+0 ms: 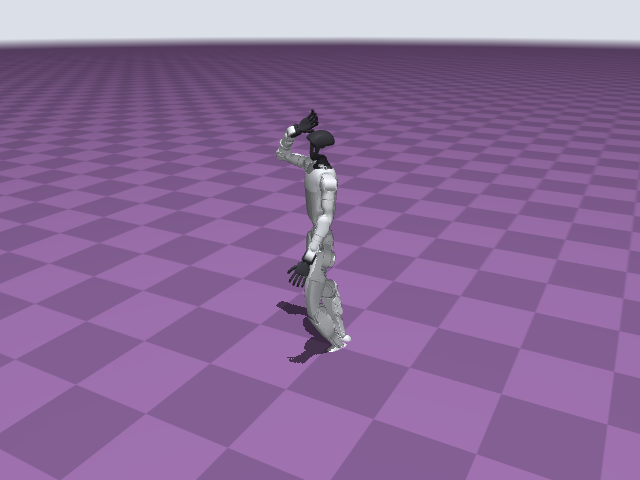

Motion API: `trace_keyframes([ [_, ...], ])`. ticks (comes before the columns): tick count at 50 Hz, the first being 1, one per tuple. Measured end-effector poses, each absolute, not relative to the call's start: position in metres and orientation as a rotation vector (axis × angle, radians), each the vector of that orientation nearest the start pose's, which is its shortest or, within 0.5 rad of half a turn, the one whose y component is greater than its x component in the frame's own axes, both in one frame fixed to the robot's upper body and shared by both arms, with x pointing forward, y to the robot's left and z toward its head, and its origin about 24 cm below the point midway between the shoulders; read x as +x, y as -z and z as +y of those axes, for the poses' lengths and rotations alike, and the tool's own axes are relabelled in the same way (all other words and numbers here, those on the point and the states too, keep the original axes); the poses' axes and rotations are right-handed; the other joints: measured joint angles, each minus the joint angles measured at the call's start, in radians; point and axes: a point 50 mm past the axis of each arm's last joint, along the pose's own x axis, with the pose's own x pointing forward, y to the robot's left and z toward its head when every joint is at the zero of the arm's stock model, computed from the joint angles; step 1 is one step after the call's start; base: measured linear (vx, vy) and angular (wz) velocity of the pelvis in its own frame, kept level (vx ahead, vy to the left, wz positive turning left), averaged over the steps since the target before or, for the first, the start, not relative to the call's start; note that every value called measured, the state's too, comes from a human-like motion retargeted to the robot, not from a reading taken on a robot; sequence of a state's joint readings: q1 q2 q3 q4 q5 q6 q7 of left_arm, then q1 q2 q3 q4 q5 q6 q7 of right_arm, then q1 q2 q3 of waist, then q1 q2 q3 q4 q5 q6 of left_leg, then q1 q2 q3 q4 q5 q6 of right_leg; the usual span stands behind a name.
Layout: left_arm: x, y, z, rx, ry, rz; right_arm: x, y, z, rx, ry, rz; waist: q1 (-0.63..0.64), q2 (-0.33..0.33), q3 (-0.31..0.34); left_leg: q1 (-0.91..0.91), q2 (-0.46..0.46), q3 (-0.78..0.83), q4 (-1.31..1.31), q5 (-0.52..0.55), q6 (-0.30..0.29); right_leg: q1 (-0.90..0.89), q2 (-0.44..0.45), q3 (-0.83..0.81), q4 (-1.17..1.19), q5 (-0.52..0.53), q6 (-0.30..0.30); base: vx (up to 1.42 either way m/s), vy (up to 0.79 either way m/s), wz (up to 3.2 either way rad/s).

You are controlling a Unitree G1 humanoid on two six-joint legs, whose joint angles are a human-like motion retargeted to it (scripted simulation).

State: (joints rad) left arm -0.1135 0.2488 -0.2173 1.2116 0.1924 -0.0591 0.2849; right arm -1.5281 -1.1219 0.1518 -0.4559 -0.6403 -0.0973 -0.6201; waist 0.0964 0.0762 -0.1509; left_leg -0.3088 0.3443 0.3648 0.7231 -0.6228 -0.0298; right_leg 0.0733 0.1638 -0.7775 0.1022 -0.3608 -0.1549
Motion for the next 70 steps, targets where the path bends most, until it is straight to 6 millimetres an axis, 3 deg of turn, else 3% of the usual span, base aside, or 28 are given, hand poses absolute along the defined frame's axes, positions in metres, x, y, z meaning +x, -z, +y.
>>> trace_keyframes([
  [18,0.155,0.141,0.226,0.633,-0.039,0.969,0.070,-0.466,-0.123,1.238,-1.053,3.120,0.026,-0.001,-0.014,-0.014,-0.027,-0.053,-0.007,-0.011,0.001,0.017,-0.002,-0.032,0.012,0.002,-0.018,0.01,0.01,0.28],
  [28,0.160,0.139,0.225,0.612,-0.084,0.959,0.073,-0.467,-0.119,1.132,-0.962,3.277,0.047,-0.008,-0.025,-0.027,-0.048,-0.091,-0.018,-0.007,0.004,0.021,-0.002,-0.052,0.019,0.002,-0.030,0.01,0.00,0.32],
  [32,0.164,0.137,0.224,0.602,-0.122,0.945,0.086,-0.468,-0.120,1.079,-0.931,3.402,0.053,-0.013,-0.028,-0.028,-0.062,-0.107,-0.031,-0.006,0.006,0.021,-0.002,-0.057,0.024,0.000,-0.037,0.01,0.01,0.33],
  [35,0.168,0.135,0.224,0.598,-0.158,0.927,0.111,-0.466,-0.120,1.082,-0.903,3.558,0.058,-0.019,-0.026,-0.027,-0.072,-0.115,-0.044,-0.001,0.008,0.020,-0.007,-0.064,0.031,0.003,-0.039,0.02,0.02,0.33],
  [40,0.166,0.133,0.230,0.597,-0.252,0.905,0.136,-0.445,-0.117,1.145,-0.780,3.692,0.058,-0.023,-0.020,-0.024,-0.088,-0.130,-0.069,0.005,0.011,0.019,-0.014,-0.075,0.040,0.013,-0.040,0.04,0.02,0.33],
  [43,0.152,0.133,0.243,0.628,-0.331,0.914,0.163,-0.416,-0.114,1.352,-0.605,3.808,0.051,-0.024,-0.005,-0.018,-0.100,-0.136,-0.096,0.014,0.010,0.017,-0.020,-0.079,0.046,0.020,-0.042,0.04,0.00,0.33],
  [45,0.131,0.135,0.255,0.672,-0.377,0.931,0.186,-0.380,-0.116,1.596,-0.417,3.929,0.037,-0.050,-0.014,0.011,-0.127,-0.130,-0.155,0.033,0.007,0.013,-0.035,-0.075,0.058,0.007,-0.048,0.04,-0.03,0.33],
  [47,0.141,0.129,0.253,0.680,-0.383,0.869,0.213,-0.345,-0.113,1.944,-0.172,3.990,0.035,-0.049,0.005,0.007,-0.127,-0.136,-0.159,0.042,0.000,0.014,-0.043,-0.092,0.064,0.022,-0.041,0.00,-0.01,0.39],
  [49,0.148,0.124,0.247,0.697,-0.370,0.794,0.239,-0.293,-0.110,2.459,0.271,3.932,0.028,-0.059,0.002,0.031,-0.142,-0.135,-0.206,0.058,-0.010,0.014,-0.049,-0.091,0.071,0.015,-0.048,0.03,-0.04,0.34],
  [51,0.160,0.115,0.240,0.713,-0.351,0.697,0.259,-0.234,-0.107,3.060,0.851,3.623,0.028,-0.069,0.002,0.053,-0.157,-0.132,-0.254,0.081,-0.019,0.014,-0.063,-0.099,0.084,0.018,-0.050,0.00,-0.03,0.39],
  [52,0.170,0.108,0.236,0.717,-0.341,0.634,0.266,-0.204,-0.107,3.360,1.160,3.344,0.029,-0.067,0.008,0.055,-0.159,-0.134,-0.262,0.088,-0.024,0.015,-0.066,-0.106,0.087,0.024,-0.050,-0.03,-0.01,0.43],
  [54,0.183,0.094,0.226,0.728,-0.316,0.506,0.276,-0.133,-0.107,3.885,1.838,2.457,0.028,-0.068,0.005,0.085,-0.174,-0.134,-0.323,0.112,-0.032,0.015,-0.071,-0.102,0.095,0.020,-0.057,0.02,-0.03,0.37],
  [55,0.185,0.086,0.222,0.735,-0.305,0.444,0.275,-0.094,-0.106,-1.081,-0.579,-0.516,0.025,-0.072,-0.002,0.112,-0.188,-0.129,-0.379,0.135,-0.035,0.015,-0.079,-0.099,0.104,0.017,-0.059,0.01,-0.02,0.39],
  [59,0.213,0.047,0.203,0.731,-0.261,0.162,0.246,0.017,-0.126,-1.170,-0.749,-0.043,0.015,-0.050,0.015,0.128,-0.195,-0.137,-0.418,0.162,-0.049,0.020,-0.088,-0.116,0.118,0.038,-0.060,-0.01,-0.01,0.43],
  [62,0.220,0.022,0.195,0.727,-0.239,-0.002,0.213,0.072,-0.145,-1.186,-0.775,0.219,-0.001,-0.033,0.022,0.141,-0.197,-0.143,-0.444,0.177,-0.060,0.026,-0.091,-0.124,0.127,0.053,-0.057,0.01,0.00,0.39],
  [65,0.218,0.003,0.192,0.732,-0.220,-0.117,0.183,0.108,-0.162,-1.180,-0.734,0.411,-0.019,-0.023,0.026,0.156,-0.199,-0.150,-0.471,0.187,-0.071,0.031,-0.090,-0.126,0.132,0.062,-0.055,0.03,0.00,0.32],
  [70,0.210,-0.016,0.191,0.753,-0.190,-0.235,0.144,0.136,-0.187,-1.148,-0.600,0.619,-0.045,-0.016,0.029,0.181,-0.200,-0.156,-0.510,0.199,-0.086,0.040,-0.088,-0.122,0.141,0.076,-0.056,0.03,0.00,0.24],
])
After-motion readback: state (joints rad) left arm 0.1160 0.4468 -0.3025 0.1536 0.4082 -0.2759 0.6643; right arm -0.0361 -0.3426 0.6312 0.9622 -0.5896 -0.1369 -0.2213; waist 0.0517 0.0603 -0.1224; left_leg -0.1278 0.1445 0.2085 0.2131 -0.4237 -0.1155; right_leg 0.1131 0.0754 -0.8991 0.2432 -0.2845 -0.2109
